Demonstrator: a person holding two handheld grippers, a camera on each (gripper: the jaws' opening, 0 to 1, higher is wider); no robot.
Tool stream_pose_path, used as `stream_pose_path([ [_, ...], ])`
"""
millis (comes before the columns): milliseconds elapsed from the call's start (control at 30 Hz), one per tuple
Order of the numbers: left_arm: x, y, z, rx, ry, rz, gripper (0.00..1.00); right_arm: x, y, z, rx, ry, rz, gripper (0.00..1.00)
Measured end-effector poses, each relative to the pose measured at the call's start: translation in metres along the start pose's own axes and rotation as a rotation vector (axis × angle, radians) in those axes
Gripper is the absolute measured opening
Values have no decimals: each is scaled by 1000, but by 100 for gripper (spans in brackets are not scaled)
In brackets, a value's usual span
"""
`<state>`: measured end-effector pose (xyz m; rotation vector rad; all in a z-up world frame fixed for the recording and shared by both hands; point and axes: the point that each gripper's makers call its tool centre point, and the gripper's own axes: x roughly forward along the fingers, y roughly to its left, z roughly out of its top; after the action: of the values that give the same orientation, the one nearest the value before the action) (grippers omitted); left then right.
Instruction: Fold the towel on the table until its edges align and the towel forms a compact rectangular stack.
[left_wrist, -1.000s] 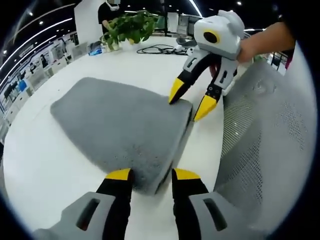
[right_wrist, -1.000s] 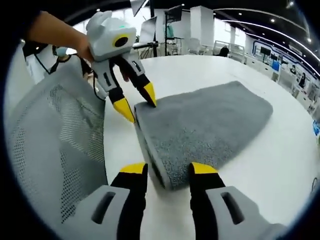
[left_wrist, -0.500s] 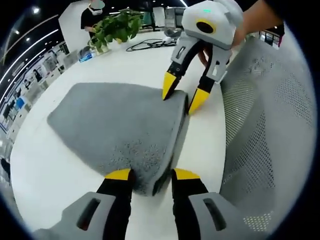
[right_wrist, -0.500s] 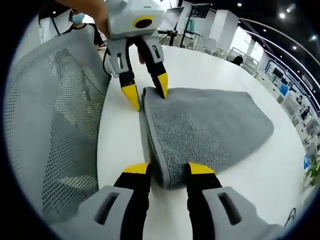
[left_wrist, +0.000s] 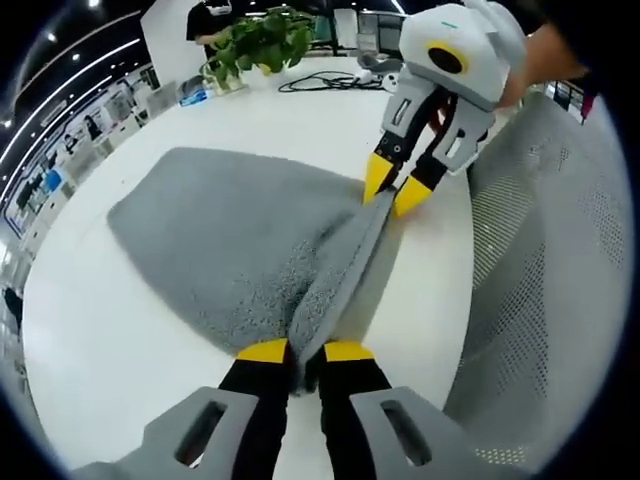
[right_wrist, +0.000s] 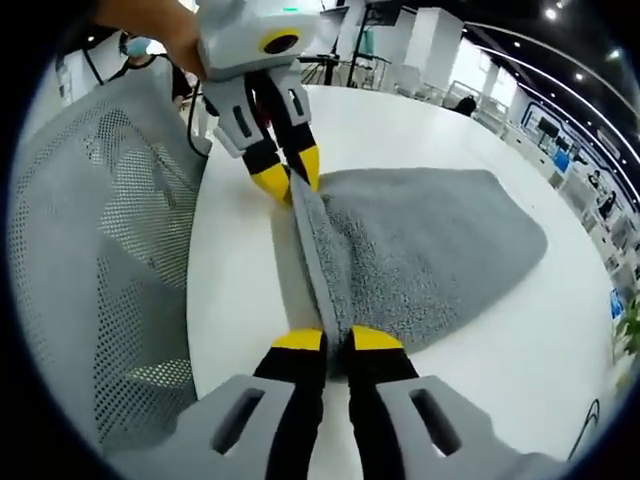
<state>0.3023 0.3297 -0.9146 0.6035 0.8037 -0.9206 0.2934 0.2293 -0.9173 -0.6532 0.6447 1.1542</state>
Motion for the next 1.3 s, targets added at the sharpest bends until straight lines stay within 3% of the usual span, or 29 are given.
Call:
stream_pose_path([
  [100, 0, -3, -1, -14, -2, -9, 10, -2, 3, 0, 46, 14, 22, 4],
  [300, -6, -20, -3, -11, 2, -65, 10, -9, 18, -5, 46, 30, 78, 4],
  [400, -8, -26, -5, -76, 7, -98, 10, -12, 24, -7, 57, 25, 94, 4],
  [867, -18, -55, -8, -67, 40, -177, 10, -23, 49, -14, 90, 55, 181, 4],
  [1033, -23, -59, -6, -12, 36, -177, 10, -28, 50, -12, 105, 68, 184, 4],
  [1300, -40, -55, 7, -65, 2, -194, 9, -43, 52, -2, 164, 33, 199, 4],
])
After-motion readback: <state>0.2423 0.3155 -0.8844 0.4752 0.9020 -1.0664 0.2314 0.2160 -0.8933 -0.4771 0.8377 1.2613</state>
